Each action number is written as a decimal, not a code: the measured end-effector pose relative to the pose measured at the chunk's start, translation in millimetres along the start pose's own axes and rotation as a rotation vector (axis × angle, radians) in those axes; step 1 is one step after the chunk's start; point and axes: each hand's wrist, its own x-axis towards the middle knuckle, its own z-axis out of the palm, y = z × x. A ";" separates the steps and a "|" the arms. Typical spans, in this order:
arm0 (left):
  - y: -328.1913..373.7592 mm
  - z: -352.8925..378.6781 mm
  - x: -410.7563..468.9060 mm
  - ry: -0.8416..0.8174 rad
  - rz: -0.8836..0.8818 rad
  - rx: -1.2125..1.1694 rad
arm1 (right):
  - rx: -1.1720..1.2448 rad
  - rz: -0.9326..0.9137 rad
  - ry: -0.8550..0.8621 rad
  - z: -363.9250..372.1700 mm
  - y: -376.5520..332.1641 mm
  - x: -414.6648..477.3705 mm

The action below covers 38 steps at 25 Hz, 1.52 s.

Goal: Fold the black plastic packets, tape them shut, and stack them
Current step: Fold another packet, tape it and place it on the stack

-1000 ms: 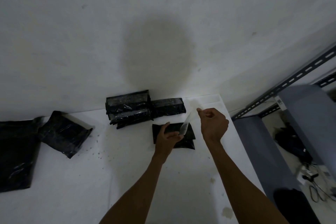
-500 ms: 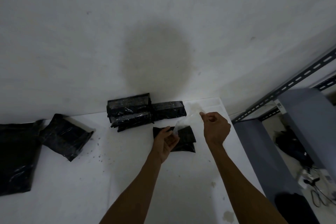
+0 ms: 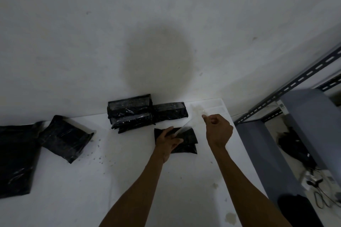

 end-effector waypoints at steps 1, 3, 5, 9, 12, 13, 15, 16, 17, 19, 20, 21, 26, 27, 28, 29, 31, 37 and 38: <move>-0.9 -0.1 1.2 0.030 0.029 0.050 | -0.004 -0.003 0.003 -0.3 -0.1 0.3; -1.8 -1.3 2.0 0.041 0.072 0.092 | -0.004 -0.007 0.002 -0.7 0.5 0.9; -0.7 -1.8 -0.1 0.055 0.072 0.117 | 0.014 -0.009 -0.004 -0.9 1.8 0.7; -1.5 -3.6 3.3 0.180 0.052 0.174 | 0.057 0.004 -0.002 -2.4 -0.6 -1.5; -0.9 -1.8 5.5 0.176 0.036 0.083 | 0.109 -0.006 -0.006 -3.6 0.5 -0.4; -0.4 -0.3 6.4 0.178 0.029 0.057 | 0.133 0.002 -0.005 -4.1 1.2 0.3; 2.5 3.0 6.4 0.179 0.007 0.013 | 0.184 0.022 -0.019 -3.7 4.5 2.2; 3.6 3.8 6.9 0.174 -0.009 -0.023 | 0.201 0.029 -0.031 -3.3 6.6 3.2; 4.5 3.5 7.7 0.171 -0.015 -0.063 | 0.208 0.031 -0.042 -2.6 8.5 3.6; 6.9 1.3 7.1 0.199 0.017 -0.092 | 0.218 0.031 -0.053 -0.6 13.8 3.2; 7.9 -0.8 6.4 0.229 0.045 -0.079 | 0.223 0.026 -0.057 1.2 17.1 1.9; 8.4 -3.8 5.8 0.260 0.073 -0.053 | 0.216 0.016 -0.061 3.8 20.5 -0.2; 5.1 -27.2 7.3 0.435 0.170 0.217 | 0.050 0.103 -0.118 28.9 46.8 -18.3; 3.5 -31.6 7.9 0.468 0.180 0.309 | 0.001 0.137 -0.133 34.8 53.3 -24.1; 2.3 -34.9 7.4 0.501 0.185 0.381 | -0.030 0.178 -0.138 40.7 59.3 -30.5; 0.9 -38.0 7.4 0.527 0.189 0.422 | -0.037 0.225 -0.133 45.3 62.6 -36.9; -2.8 -44.2 5.8 0.563 0.196 0.448 | -0.059 0.290 -0.129 51.0 65.5 -48.5; -17.5 -55.2 -3.8 0.614 0.212 0.560 | -0.137 0.235 -0.113 59.4 82.0 -71.8; -19.5 -56.0 -4.4 0.615 0.221 0.573 | -0.143 0.225 -0.114 60.6 85.7 -74.7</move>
